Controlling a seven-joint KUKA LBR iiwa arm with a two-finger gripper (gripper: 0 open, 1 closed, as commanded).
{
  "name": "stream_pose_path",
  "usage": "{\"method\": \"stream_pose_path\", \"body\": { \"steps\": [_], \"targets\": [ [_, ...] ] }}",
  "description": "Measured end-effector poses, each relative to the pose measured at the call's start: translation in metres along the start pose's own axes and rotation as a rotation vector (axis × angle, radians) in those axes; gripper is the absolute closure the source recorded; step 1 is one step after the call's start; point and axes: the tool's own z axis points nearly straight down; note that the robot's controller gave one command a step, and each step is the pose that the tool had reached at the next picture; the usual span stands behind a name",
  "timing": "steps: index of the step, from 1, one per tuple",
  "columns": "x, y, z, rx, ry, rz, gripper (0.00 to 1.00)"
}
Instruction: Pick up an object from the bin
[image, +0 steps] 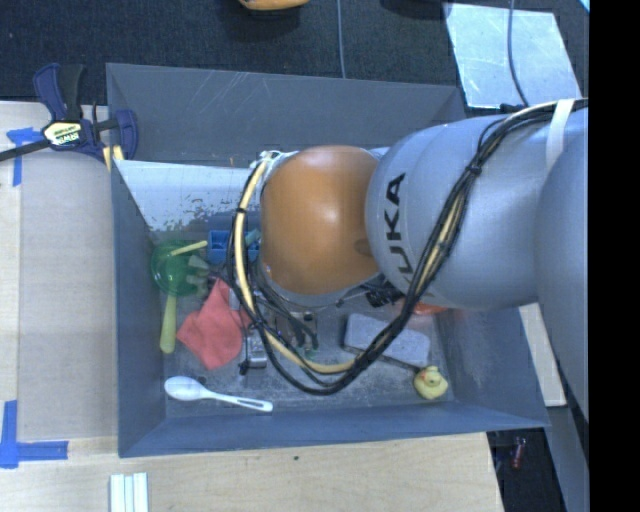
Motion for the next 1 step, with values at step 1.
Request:
{"method": "stream_pose_path", "body": {
  "steps": [1],
  "targets": [
    [-0.0019, -0.0010, -0.0047, -0.002, -0.008, 0.004, 0.00]
  ]
}}
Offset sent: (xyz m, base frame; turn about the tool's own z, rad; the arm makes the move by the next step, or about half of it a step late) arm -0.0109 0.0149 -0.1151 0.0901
